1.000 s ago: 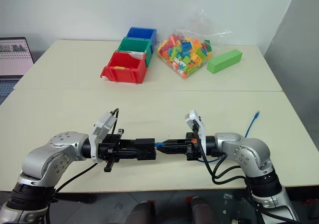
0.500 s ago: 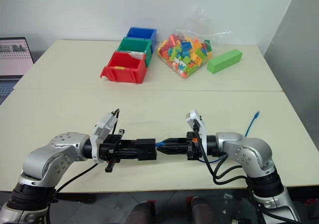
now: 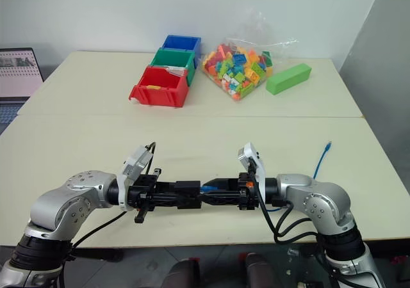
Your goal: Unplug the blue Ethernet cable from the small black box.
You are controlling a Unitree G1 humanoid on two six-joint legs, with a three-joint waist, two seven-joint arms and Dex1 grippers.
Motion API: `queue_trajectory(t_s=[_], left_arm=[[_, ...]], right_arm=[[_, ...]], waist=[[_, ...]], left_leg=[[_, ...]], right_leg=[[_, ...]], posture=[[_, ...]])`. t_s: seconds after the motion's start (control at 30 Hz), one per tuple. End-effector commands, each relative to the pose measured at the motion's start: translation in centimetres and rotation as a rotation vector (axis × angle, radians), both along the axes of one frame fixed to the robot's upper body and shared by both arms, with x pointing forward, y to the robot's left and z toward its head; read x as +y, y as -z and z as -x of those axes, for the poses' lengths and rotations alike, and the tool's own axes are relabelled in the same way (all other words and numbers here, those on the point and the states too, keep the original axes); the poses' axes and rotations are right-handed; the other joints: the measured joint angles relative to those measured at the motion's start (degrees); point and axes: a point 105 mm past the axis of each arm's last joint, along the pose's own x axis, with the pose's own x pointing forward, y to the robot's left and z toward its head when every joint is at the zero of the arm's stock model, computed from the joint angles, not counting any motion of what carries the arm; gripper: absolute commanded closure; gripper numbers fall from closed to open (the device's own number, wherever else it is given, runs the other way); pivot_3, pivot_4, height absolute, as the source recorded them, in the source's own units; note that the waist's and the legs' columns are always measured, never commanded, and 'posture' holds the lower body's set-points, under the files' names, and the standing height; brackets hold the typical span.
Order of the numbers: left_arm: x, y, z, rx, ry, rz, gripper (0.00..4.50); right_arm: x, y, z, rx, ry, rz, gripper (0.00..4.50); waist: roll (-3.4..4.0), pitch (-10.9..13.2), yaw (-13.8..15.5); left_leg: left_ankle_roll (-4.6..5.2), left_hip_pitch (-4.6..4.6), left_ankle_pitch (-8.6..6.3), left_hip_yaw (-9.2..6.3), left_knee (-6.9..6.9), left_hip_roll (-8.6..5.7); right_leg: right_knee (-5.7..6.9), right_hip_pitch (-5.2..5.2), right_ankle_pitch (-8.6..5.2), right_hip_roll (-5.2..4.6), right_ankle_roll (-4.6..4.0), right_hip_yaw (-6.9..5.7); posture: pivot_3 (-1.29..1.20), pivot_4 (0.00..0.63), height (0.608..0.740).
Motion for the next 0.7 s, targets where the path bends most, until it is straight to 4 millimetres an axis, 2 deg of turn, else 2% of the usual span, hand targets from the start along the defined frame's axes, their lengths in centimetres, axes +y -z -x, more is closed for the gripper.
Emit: queue_trajectory(t_s=[0.03,0.5,0.57,0.6,0.7], left_arm=[[-0.17,-0.78,0.06,-0.017,0.024,0.017,3.7],[-0.1,-0.7,-0.04,-0.021,0.021,0.02,3.7],[-0.09,-0.64,-0.01,-0.022,0.021,0.02,3.7],[-0.07,-0.61,0.02,-0.022,0.021,0.019,3.7],[0.02,-0.51,0.08,-0.021,0.022,0.016,3.7]], right_arm=[[-0.11,-0.43,-0.2,-0.01,0.015,-0.03,2.47],[-0.17,-0.48,-0.68,0.001,0.03,-0.04,2.47],[-0.19,-0.46,-0.71,0.002,0.03,-0.04,2.84],[-0.19,-0.45,-0.71,0.003,0.029,-0.04,2.85],[-0.22,-0.51,-0.6,0.011,0.016,-0.044,3.62]], waist=[[0.0,0.0,0.0],[0.0,0.0,0.0],[0.0,0.0,0.0],[0.0,0.0,0.0],[0.0,0.0,0.0]], left_leg=[[0.0,0.0,0.0,0.01,0.0,0.0],[0.0,0.0,0.0,0.01,0.0,0.0],[0.0,0.0,0.0,0.0,0.0,0.0],[0.0,0.0,0.0,0.0,0.0,0.0],[0.0,0.0,0.0,0.01,0.0,0.0]], right_leg=[[0.0,0.0,0.0,0.0,0.0,0.0],[0.0,0.0,0.0,0.0,0.0,0.01],[0.0,0.0,0.0,0.0,0.0,0.01],[0.0,0.0,0.0,0.0,0.0,0.01],[0.0,0.0,0.0,0.0,0.0,0.01]], posture=[[0.0,0.15,0.74],[0.0,0.15,0.74],[0.0,0.15,0.74],[0.0,0.15,0.74],[0.0,0.15,0.74]])
